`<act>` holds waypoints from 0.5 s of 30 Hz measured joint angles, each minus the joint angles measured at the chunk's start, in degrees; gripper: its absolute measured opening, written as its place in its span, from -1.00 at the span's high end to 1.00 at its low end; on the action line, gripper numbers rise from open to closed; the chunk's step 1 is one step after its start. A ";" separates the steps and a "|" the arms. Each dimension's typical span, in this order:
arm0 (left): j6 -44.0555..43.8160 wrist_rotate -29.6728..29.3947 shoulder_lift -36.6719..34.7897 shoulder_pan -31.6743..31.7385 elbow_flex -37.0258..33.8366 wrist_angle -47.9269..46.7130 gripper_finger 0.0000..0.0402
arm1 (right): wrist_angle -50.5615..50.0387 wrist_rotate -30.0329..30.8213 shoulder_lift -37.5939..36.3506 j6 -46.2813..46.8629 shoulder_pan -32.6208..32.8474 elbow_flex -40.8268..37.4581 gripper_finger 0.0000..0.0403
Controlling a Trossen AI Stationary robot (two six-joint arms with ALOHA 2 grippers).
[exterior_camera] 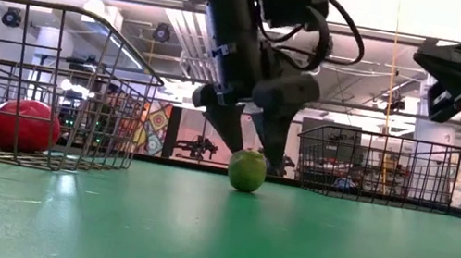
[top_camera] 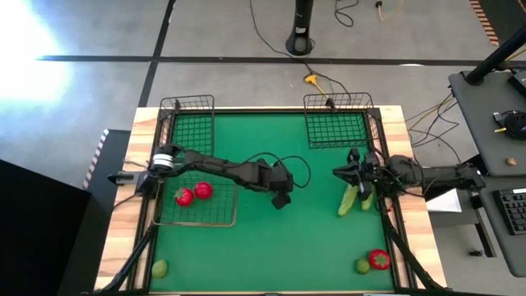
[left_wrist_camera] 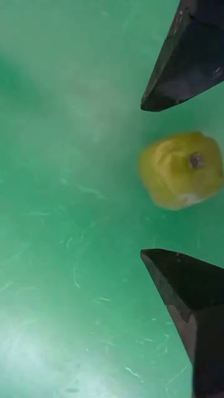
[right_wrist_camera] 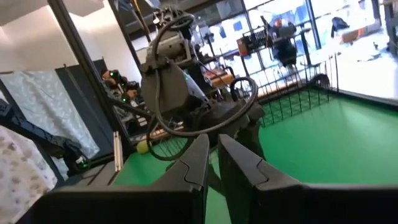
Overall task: Sort produce into baskets
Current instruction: Put the top lime into the left black wire basket
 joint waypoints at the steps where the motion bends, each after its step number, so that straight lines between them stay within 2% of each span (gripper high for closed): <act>1: -0.10 -0.01 0.21 -0.13 0.00 0.02 -0.79 | -0.24 0.00 0.07 0.01 0.00 0.00 0.86; 7: -0.32 0.24 1.52 -0.64 0.00 0.11 -0.71 | -0.30 0.56 0.42 -0.68 0.00 0.00 0.86; 15: 0.69 0.22 1.60 -0.62 0.00 0.02 -0.44 | -0.06 8.92 0.41 -2.26 0.00 0.00 0.86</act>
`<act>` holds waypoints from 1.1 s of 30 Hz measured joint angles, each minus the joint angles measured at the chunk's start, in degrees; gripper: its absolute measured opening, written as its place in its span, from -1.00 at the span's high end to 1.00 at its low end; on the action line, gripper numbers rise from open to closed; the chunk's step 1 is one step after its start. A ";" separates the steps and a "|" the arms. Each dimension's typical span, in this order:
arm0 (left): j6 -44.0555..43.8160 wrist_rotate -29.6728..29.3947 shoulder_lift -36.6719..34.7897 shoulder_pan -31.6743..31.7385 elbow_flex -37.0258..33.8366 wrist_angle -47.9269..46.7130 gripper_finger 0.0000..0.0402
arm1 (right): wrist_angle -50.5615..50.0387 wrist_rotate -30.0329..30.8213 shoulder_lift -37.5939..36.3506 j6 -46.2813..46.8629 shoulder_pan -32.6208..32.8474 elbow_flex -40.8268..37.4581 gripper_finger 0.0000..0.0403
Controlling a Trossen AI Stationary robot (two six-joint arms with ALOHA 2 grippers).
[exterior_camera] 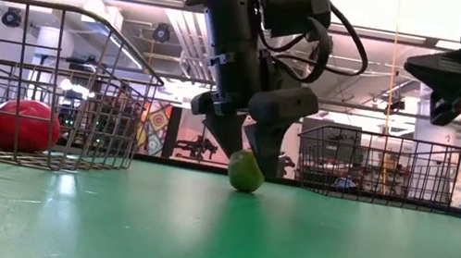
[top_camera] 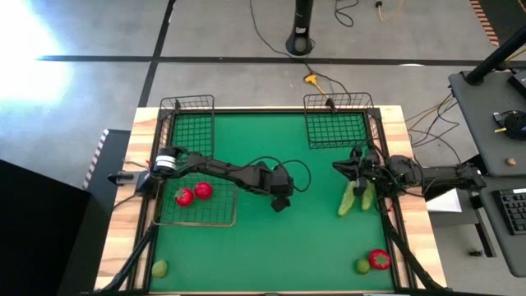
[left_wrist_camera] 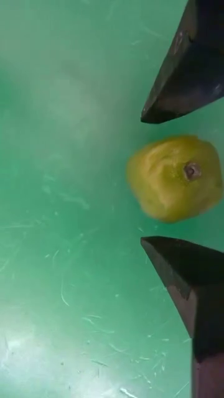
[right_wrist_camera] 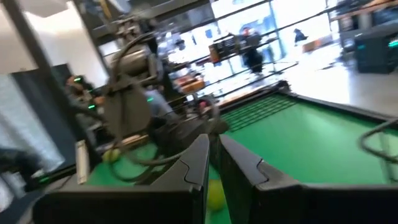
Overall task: Sort produce into baskets
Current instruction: Put the top lime into the left black wire basket
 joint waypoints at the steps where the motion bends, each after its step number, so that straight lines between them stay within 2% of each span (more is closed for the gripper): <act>1: 0.01 0.00 0.00 -0.04 0.00 -0.04 -0.39 | 0.03 0.87 0.00 -0.05 -0.02 0.00 0.86; 9: -0.68 0.02 0.00 -0.09 0.00 -0.85 -0.05 | 2.51 2.72 0.00 -2.80 -0.02 0.00 0.86; 19: -0.53 -2.24 -1.09 -0.27 -0.07 -2.19 0.09 | 3.85 3.08 0.00 -5.98 -0.02 0.00 0.86; 24: 0.06 -8.65 -6.28 -1.77 -0.09 -6.12 0.09 | 3.61 3.08 0.00 -5.99 -0.02 0.00 0.86; 28: 1.61 -14.35 -13.29 -2.99 -0.09 -10.19 0.09 | 3.18 3.07 0.00 -5.98 -0.02 0.00 0.86; 33: -2.89 -24.63 -23.88 -3.22 -0.72 -21.52 0.10 | 2.93 2.80 0.11 -5.81 -0.02 0.00 0.86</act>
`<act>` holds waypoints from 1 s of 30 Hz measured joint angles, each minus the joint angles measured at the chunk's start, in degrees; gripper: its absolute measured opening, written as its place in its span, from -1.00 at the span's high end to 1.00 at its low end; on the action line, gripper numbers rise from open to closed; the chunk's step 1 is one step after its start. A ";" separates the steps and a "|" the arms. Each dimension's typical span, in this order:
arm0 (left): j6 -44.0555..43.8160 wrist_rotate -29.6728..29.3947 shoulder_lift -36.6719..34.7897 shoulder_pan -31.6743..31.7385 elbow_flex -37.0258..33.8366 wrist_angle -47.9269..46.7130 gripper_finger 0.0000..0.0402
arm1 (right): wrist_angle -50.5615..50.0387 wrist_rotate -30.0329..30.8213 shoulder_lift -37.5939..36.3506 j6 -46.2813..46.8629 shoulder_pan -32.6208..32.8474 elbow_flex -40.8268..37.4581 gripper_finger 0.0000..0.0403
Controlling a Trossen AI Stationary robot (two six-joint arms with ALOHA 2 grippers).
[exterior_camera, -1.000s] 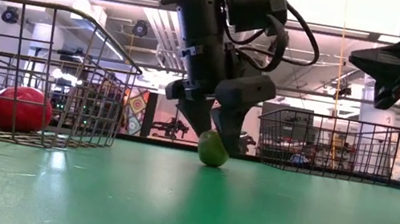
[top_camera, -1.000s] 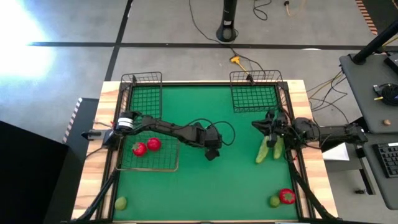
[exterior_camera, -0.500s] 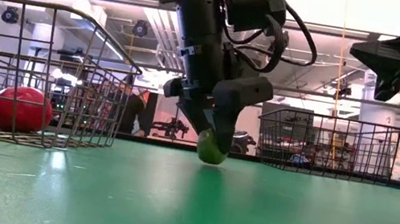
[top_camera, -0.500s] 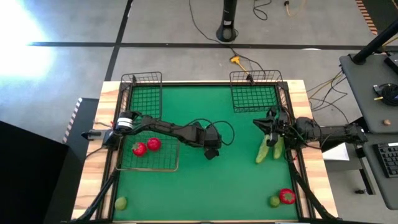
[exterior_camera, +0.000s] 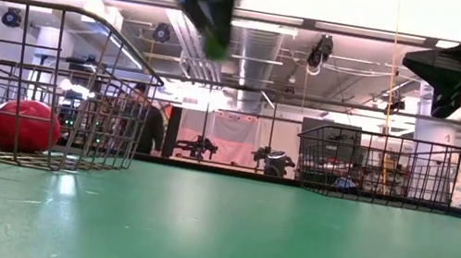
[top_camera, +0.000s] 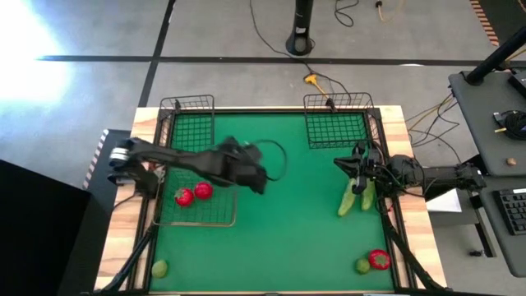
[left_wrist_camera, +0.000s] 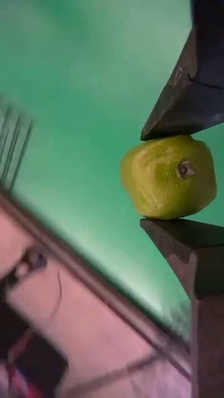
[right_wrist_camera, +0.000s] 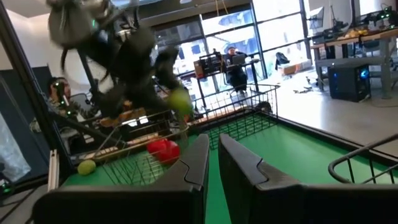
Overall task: Sort produce into baskets
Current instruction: Put the top lime into the left black wire basket
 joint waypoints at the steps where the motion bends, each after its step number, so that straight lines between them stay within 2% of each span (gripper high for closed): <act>1: -1.76 -2.17 -1.95 0.17 -0.47 -2.45 0.10 | 0.00 -0.18 0.00 0.01 0.00 0.00 0.86; 5: -8.04 -6.80 -10.81 2.61 -4.60 -7.37 0.10 | 0.02 -0.16 0.15 0.01 0.01 0.00 0.86; 9: -10.71 -7.32 -19.16 8.52 -11.90 -7.09 0.10 | -0.03 -0.16 0.24 0.03 0.02 0.00 0.86; 11: -11.23 -5.84 -22.24 13.10 -15.94 -7.14 0.10 | 0.02 -0.15 0.24 0.05 0.00 0.01 0.86; 14: -8.95 1.21 -25.29 22.60 -20.74 -6.71 0.10 | 0.04 -0.14 0.26 1.02 0.01 0.01 0.86; 17: -2.16 10.21 -25.91 33.19 -23.21 -5.97 0.10 | 0.02 -0.14 0.24 2.64 0.02 0.00 0.86; 20: 6.62 14.94 -24.59 41.51 -24.54 -4.47 0.10 | 0.00 -0.14 0.65 3.00 0.00 0.00 0.86; 26: 24.85 19.84 -18.97 51.14 -25.35 -2.25 0.10 | 0.02 -0.14 2.94 6.82 0.00 0.00 0.86; 30: 37.69 27.29 -15.40 56.53 -25.34 1.15 0.10 | 0.01 -0.15 5.40 8.77 0.02 0.00 0.86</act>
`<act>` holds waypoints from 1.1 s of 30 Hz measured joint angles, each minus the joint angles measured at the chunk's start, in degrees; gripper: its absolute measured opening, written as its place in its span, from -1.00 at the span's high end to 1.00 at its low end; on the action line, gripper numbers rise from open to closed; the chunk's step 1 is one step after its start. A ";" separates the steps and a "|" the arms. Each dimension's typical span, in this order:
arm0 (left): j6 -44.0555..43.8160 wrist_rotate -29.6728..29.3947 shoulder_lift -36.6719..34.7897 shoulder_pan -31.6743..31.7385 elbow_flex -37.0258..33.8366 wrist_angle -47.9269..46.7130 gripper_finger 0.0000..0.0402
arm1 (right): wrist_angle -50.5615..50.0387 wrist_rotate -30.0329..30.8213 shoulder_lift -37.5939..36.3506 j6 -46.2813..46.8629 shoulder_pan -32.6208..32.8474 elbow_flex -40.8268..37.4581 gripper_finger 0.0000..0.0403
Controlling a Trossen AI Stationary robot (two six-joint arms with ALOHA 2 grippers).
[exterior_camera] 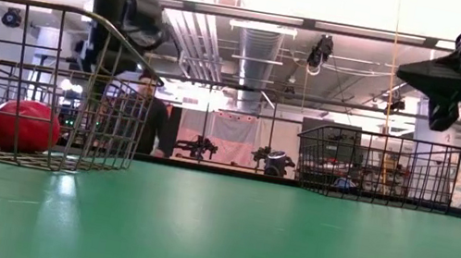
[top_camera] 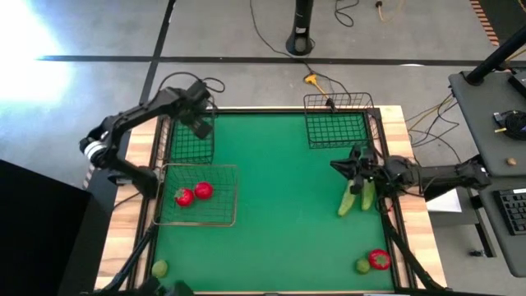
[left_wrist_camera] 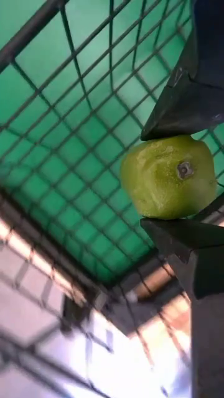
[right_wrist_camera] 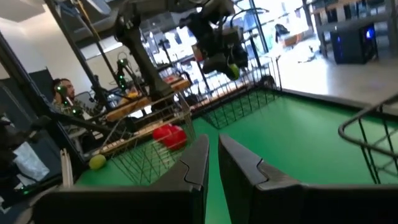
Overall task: Sort produce into baskets
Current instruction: Put the top lime into the left black wire basket, then put the left lime into the left black wire basket
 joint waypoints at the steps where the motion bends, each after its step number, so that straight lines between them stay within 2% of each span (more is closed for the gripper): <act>1: 2.88 1.94 0.82 1.28 0.05 0.64 0.10 | -0.01 -0.04 0.60 0.19 0.00 0.00 0.86; 3: 7.89 4.74 2.53 3.04 0.05 1.33 0.10 | 0.02 -1.20 1.85 0.13 0.00 0.00 0.86; 7: 13.64 5.30 6.00 4.31 0.04 0.33 0.13 | 0.87 -3.03 4.19 -1.49 0.00 0.00 0.86; 17: 15.40 4.51 16.48 6.08 -0.06 3.56 0.13 | 7.42 -0.72 8.36 -6.79 0.00 0.00 0.86; 25: 14.65 4.38 18.05 6.69 -0.10 7.41 -0.10 | 7.90 -1.00 9.16 -7.89 0.00 0.00 0.86; 33: 12.68 4.47 13.79 6.54 -0.17 6.28 -0.38 | 7.94 -1.03 9.14 -8.44 0.00 0.00 0.86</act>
